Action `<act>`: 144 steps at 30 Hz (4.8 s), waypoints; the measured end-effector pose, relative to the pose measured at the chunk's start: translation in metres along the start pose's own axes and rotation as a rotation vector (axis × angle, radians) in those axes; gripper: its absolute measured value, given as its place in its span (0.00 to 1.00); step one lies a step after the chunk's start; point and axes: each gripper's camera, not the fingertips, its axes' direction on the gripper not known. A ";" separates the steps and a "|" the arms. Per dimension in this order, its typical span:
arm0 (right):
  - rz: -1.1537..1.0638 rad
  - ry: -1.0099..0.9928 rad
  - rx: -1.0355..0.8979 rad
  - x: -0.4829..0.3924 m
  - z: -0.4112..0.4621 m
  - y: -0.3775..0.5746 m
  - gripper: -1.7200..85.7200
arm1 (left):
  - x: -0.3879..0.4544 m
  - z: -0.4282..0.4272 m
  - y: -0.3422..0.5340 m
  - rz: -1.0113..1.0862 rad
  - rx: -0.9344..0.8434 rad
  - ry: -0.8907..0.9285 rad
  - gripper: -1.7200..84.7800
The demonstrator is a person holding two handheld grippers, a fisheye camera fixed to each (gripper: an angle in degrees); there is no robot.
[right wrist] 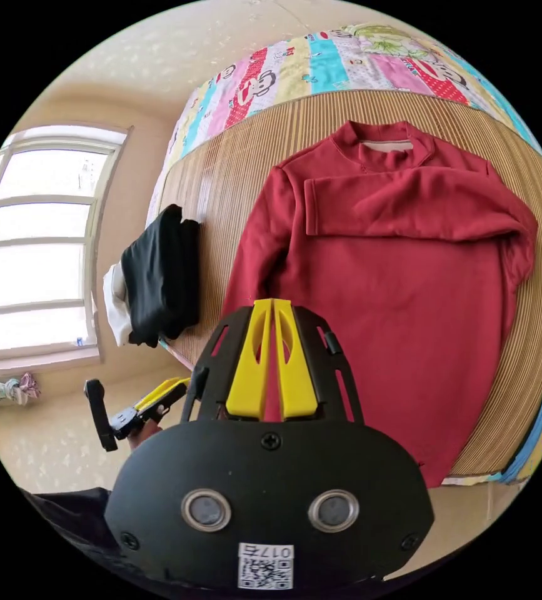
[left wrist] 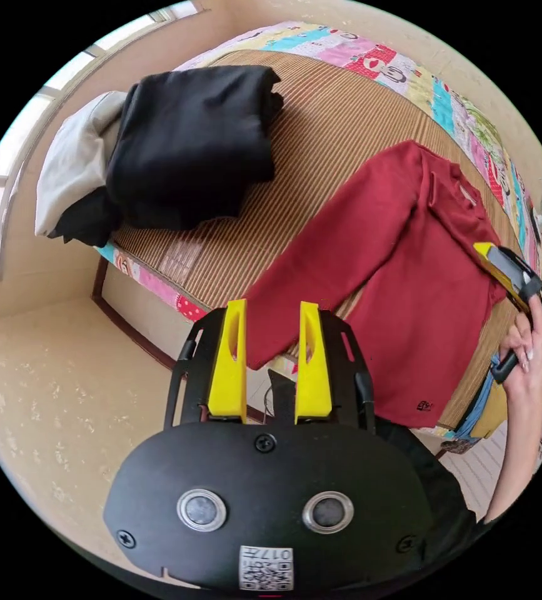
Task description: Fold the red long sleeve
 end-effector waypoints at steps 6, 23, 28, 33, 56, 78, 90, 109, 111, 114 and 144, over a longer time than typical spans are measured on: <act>0.016 0.073 -0.182 0.034 0.027 0.068 0.03 | -0.119 0.078 0.011 -0.198 -0.148 0.171 0.20; -1.120 0.307 -0.118 -0.228 0.128 0.162 0.19 | -0.256 -0.091 0.005 0.027 -0.034 1.028 0.06; -1.022 0.439 0.301 -0.273 0.095 0.144 0.11 | -0.263 -0.156 -0.015 0.083 0.058 1.243 0.08; -0.696 0.362 0.575 -0.222 -0.027 0.067 0.08 | -0.290 -0.226 -0.007 0.152 0.328 1.330 0.12; 0.465 0.340 -0.046 0.308 -0.109 0.238 0.13 | -0.082 0.038 0.059 0.540 -0.432 0.502 0.18; 0.439 0.104 -0.036 0.314 -0.203 0.236 0.09 | -0.159 -0.014 0.026 0.522 -0.484 0.940 0.06; 0.465 0.211 0.041 0.306 -0.245 0.227 0.16 | -0.173 -0.040 -0.006 0.548 -0.421 0.610 0.16; 0.228 -0.791 0.285 0.303 -0.398 0.281 0.05 | -0.240 -0.121 -0.046 0.302 -0.462 1.483 0.04; 0.231 -0.870 0.423 0.311 -0.414 0.255 0.05 | -0.233 -0.138 -0.070 0.259 -0.326 1.590 0.04; 0.255 -0.867 0.524 0.325 -0.418 0.171 0.05 | -0.187 -0.149 -0.137 0.202 -0.189 1.677 0.06; -0.354 0.284 -0.009 0.162 -0.153 -0.097 0.02 | -0.007 -0.053 -0.112 0.033 0.189 1.132 0.08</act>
